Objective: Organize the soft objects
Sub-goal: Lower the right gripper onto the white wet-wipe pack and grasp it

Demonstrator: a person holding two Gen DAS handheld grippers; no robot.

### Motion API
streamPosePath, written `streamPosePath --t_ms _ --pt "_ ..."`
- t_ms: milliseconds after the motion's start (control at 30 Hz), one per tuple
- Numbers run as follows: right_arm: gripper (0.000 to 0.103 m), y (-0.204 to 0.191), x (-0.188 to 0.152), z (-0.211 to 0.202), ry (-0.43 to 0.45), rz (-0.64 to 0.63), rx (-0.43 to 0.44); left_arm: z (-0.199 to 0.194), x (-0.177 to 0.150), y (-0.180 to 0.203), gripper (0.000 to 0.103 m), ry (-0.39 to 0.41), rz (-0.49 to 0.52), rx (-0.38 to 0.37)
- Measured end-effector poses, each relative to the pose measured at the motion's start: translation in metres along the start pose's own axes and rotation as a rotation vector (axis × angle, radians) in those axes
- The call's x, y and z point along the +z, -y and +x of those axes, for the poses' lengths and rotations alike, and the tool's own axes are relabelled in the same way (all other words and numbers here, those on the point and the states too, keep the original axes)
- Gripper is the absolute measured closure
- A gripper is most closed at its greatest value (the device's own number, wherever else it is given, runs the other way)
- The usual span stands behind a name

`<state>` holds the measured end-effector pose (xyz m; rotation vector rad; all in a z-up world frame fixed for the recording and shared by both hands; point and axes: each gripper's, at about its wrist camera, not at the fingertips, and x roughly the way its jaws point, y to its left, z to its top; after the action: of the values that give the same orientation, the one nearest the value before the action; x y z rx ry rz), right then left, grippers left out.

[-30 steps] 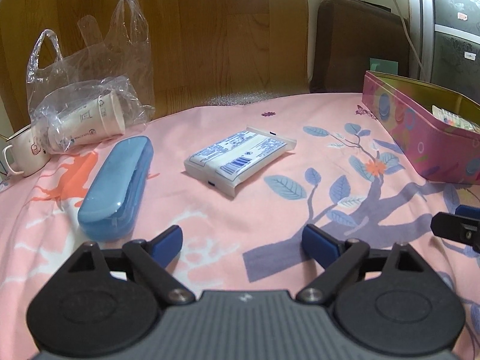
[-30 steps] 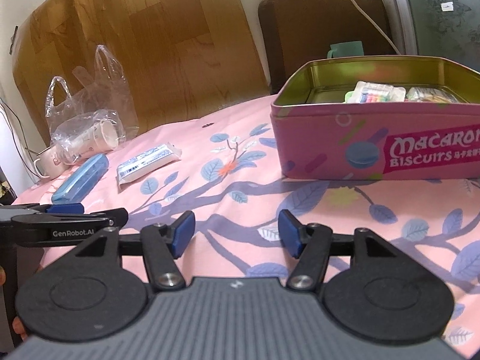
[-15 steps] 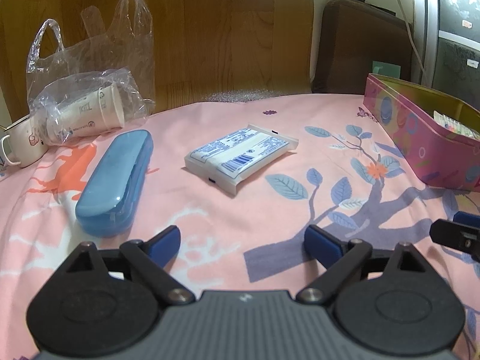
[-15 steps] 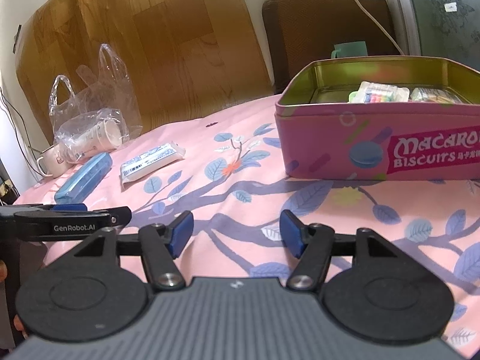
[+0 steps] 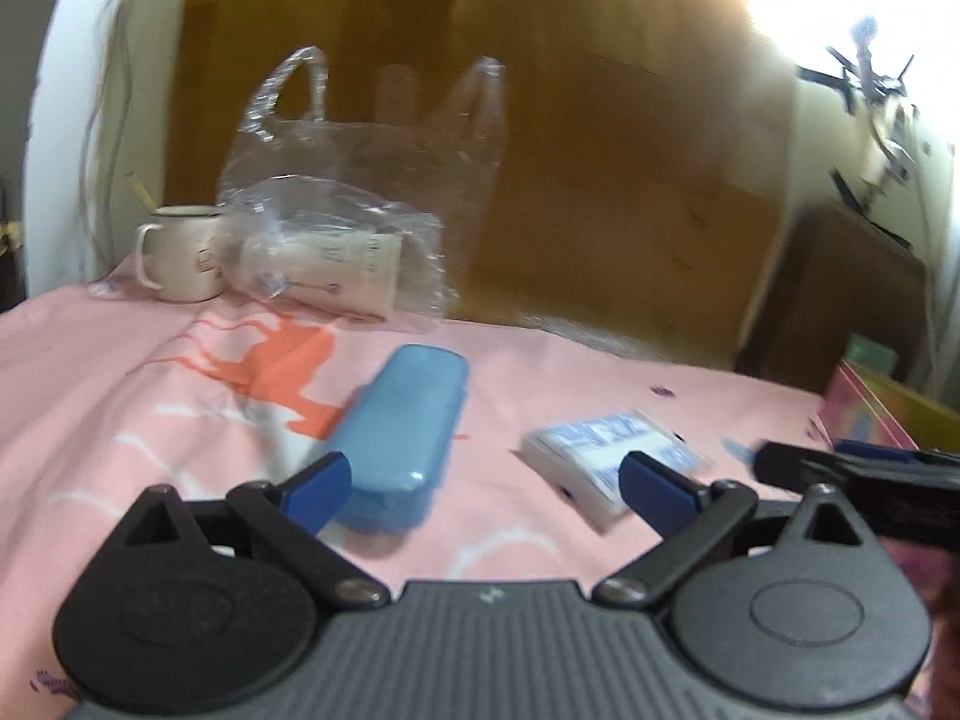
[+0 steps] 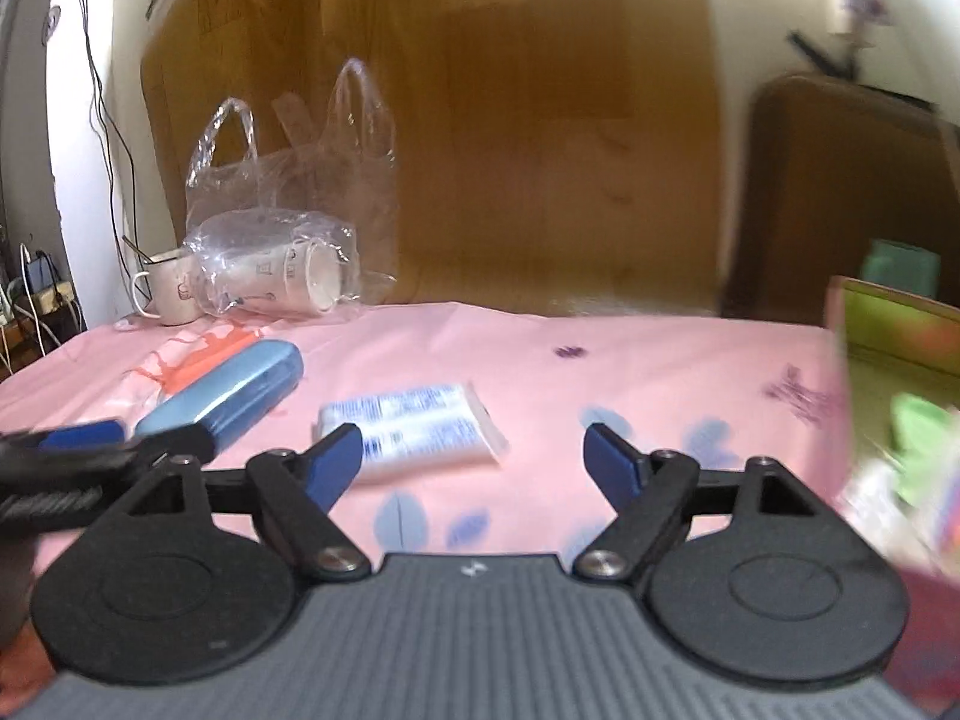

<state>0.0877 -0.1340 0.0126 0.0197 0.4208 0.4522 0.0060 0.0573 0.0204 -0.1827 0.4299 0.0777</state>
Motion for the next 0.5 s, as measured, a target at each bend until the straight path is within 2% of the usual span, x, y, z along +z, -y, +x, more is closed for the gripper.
streamPosePath --t_ms 100,200,267,333,367,400,433,500 --pt "0.020 0.009 0.013 0.039 -0.065 0.068 0.024 0.004 0.002 -0.007 0.004 -0.003 -0.040 0.020" --pt "0.020 0.016 0.020 0.070 -0.136 0.152 0.094 0.002 0.002 -0.006 0.004 0.004 -0.034 0.021" --pt "0.019 0.011 0.019 0.083 -0.179 0.146 0.113 0.001 0.002 -0.005 0.004 0.014 -0.027 0.024" --pt "0.018 0.007 0.017 0.096 -0.220 0.127 0.094 0.001 0.001 -0.005 0.004 0.015 -0.032 0.024" --pt "0.018 0.004 0.016 0.098 -0.207 0.113 0.089 0.002 0.002 -0.005 0.004 0.014 -0.037 0.024" --pt "0.020 0.002 0.016 0.099 -0.212 0.106 0.094 0.003 0.002 -0.006 0.003 0.011 -0.041 0.022" --pt "0.033 0.001 0.017 0.098 -0.213 0.101 0.105 0.003 0.002 -0.005 0.003 0.009 -0.044 0.022" --pt "0.044 0.001 0.015 0.092 -0.199 0.097 0.120 0.003 0.002 -0.006 0.003 0.007 -0.045 0.020"
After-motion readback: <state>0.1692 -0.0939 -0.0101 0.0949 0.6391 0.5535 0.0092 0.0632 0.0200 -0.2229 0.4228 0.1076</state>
